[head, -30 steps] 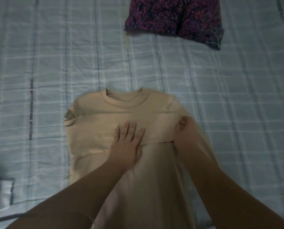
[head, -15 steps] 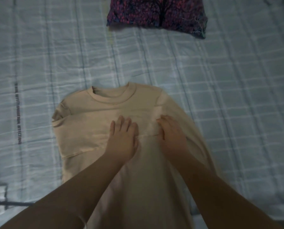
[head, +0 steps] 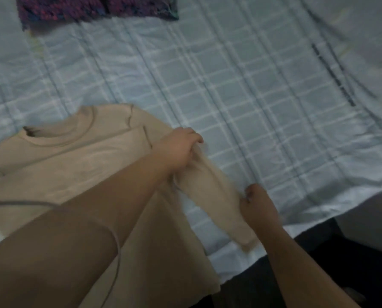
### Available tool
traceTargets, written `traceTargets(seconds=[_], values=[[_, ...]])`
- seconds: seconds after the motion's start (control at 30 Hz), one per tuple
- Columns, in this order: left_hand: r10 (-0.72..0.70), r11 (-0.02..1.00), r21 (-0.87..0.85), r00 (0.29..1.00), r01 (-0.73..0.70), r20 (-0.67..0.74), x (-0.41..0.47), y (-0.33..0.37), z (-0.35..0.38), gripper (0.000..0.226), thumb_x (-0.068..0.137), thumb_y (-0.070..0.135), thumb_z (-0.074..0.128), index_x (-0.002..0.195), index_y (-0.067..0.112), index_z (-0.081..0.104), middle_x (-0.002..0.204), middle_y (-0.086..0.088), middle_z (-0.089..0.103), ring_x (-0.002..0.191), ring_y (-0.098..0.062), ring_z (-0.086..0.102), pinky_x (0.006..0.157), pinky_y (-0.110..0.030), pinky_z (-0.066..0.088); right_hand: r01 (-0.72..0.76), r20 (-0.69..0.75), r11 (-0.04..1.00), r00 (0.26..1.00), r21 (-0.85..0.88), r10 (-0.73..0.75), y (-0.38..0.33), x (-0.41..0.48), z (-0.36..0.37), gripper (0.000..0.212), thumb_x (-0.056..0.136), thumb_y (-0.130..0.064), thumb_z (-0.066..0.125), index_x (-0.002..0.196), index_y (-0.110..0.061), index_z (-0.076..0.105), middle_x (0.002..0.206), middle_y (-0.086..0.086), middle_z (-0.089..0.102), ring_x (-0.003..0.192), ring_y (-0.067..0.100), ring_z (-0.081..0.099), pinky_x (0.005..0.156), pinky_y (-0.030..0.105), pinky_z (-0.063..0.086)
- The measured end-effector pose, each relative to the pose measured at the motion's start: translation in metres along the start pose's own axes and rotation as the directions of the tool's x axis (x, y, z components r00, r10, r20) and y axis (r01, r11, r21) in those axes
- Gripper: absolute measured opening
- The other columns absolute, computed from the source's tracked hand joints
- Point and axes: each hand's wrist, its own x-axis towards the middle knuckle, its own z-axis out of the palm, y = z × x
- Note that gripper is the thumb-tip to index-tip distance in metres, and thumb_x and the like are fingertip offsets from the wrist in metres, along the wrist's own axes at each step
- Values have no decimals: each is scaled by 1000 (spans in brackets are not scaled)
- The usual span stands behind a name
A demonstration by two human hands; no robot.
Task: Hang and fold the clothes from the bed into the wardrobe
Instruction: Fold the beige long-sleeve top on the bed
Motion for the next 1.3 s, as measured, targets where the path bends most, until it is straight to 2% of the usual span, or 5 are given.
traceTargets(seconds=[0.23, 0.37, 0.73, 1.13, 1.3], values=[[-111, 972, 225, 978, 70, 178, 31, 12, 10, 33, 89, 13, 54, 118, 24, 61, 116, -7, 61, 108, -29, 53, 91, -35, 45, 102, 297, 958, 955, -269, -19, 28, 16, -19, 12, 95, -22, 40, 91, -28, 50, 86, -6, 55, 80, 16, 55, 75, 34, 47], [-157, 954, 281, 973, 105, 170, 33, 17, -2, 18, 83, 19, 59, 99, 23, 67, 109, -9, 63, 104, -31, 56, 88, -34, 45, 136, 424, 984, 902, -113, -76, 31, 31, -40, 15, 97, -19, 44, 84, -24, 47, 83, -5, 50, 82, 18, 51, 71, 29, 36], [-334, 942, 51, 941, 331, 53, 93, 23, -27, 12, 92, 36, 62, 97, 27, 67, 109, -2, 68, 104, -28, 62, 84, -34, 48, 96, -96, 995, 991, 1, -95, 43, 139, -160, 16, 89, -44, 64, 84, -30, 59, 73, -11, 57, 74, 20, 57, 66, 31, 39], [-395, 911, 29, 893, 411, -215, 97, 32, 14, 20, 92, 29, 57, 106, 15, 57, 110, -13, 55, 99, -37, 55, 83, -46, 49, -136, -166, 848, 953, 512, 253, 36, 175, -135, 37, 85, -29, 62, 119, -14, 56, 106, 7, 59, 97, 26, 56, 82, 28, 37], [-153, 987, -4, 941, 159, -303, 81, 68, 31, 37, 68, 14, 54, 104, 11, 60, 106, -15, 57, 92, -37, 56, 81, -45, 49, -224, -86, 818, 945, 529, 314, 42, 161, -126, 35, 91, -18, 61, 122, -4, 57, 105, 10, 59, 98, 29, 58, 77, 29, 37]])
